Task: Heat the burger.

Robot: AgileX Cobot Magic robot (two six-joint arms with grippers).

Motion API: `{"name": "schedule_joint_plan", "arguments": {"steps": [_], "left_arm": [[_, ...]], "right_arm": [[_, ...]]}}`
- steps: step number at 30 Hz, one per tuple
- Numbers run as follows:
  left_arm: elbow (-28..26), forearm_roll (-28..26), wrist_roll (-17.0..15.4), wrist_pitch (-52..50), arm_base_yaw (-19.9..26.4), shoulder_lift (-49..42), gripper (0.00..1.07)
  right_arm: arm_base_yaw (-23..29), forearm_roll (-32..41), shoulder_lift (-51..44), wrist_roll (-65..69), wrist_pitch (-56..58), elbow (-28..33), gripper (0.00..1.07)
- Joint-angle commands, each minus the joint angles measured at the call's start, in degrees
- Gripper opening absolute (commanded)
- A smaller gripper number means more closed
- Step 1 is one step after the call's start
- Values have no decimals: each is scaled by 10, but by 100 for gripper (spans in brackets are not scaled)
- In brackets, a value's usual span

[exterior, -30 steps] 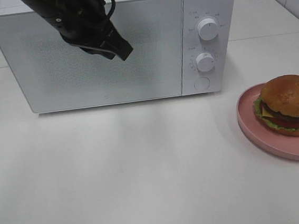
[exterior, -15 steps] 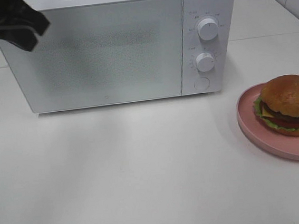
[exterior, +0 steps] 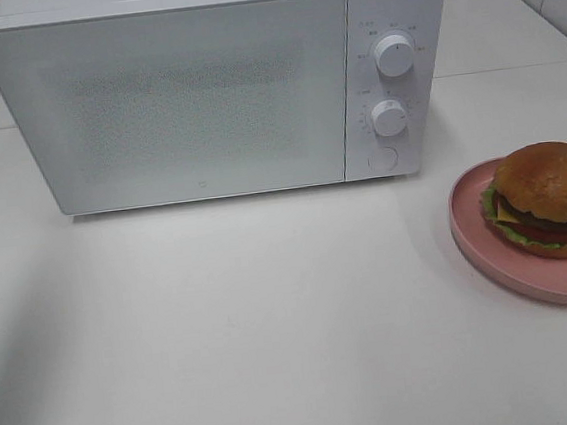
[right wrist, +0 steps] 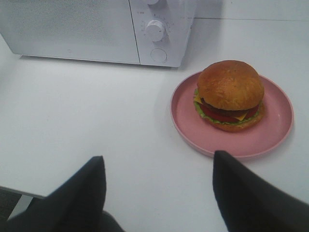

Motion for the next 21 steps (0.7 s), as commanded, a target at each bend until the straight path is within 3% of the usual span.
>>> {"name": "schedule_joint_plan", "arguments": {"steps": [1,5,10,21], "left_arm": [[57,0,-5,18,17,-81,0],[147,-10,-4,44,18,-215,0],[215,-10,-3,69,18,-344,0],[293,-27,3,79,18,-563,0]], "right_arm": [[-1,0,-13,2,-9,1,61],[-1,0,-13,2,-9,1,61],[-1,0,-13,2,-9,1,61],[-1,0,-13,3,-9,1,61]]}}
